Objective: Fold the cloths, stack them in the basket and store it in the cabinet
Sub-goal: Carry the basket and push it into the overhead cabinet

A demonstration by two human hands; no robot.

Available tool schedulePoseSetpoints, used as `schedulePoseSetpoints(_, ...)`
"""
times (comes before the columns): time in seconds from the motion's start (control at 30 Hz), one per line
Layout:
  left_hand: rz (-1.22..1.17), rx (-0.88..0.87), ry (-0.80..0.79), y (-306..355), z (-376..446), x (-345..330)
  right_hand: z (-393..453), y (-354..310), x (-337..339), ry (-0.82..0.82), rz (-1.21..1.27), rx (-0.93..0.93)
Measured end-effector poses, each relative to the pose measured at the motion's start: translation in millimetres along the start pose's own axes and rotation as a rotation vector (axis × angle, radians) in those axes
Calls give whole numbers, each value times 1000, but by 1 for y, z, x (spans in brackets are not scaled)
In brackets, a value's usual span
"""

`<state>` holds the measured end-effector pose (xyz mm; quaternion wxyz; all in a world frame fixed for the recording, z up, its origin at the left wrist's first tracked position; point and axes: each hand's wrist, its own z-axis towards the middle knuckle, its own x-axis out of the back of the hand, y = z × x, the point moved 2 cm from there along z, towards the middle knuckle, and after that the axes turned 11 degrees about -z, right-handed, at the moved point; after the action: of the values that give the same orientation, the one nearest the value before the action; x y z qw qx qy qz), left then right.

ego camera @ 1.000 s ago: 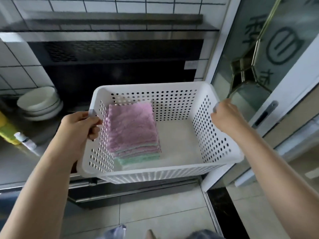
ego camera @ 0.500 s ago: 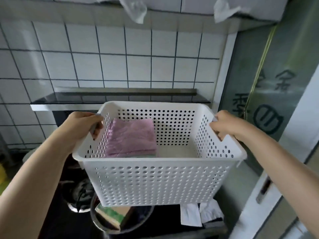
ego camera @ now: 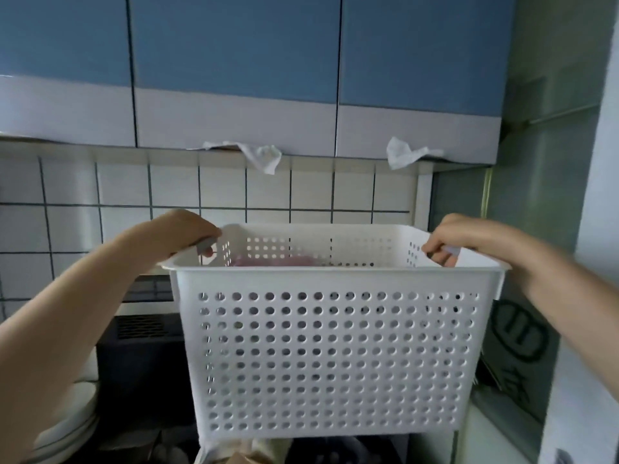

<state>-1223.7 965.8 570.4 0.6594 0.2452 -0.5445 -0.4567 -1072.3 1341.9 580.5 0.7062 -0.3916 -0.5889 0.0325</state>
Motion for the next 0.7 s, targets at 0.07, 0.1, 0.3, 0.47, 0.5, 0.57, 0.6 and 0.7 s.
schedulePoseSetpoints(0.07,143,-31,-56,15,11,2,1,-4,11,3,-31,11)
schedulePoseSetpoints(0.1,195,-52,-69,21,16,3,2,-6,15,11,-40,15)
schedulePoseSetpoints(0.3,359,-561,322,70,45,11,7,-9,30,81,-50,2)
schedulePoseSetpoints(0.47,443,-909,375,90,72,-6,8,-11,35,102,8,7)
schedulePoseSetpoints(0.5,448,-900,383,93,75,-10,9,-11,37,113,7,12)
schedulePoseSetpoints(0.57,470,-892,393,95,84,-15,12,-10,39,121,14,13)
schedulePoseSetpoints(0.6,491,-895,400,95,88,-16,15,-9,41,120,27,7)
schedulePoseSetpoints(0.7,532,-898,403,97,96,-17,24,-10,44,121,72,-13)
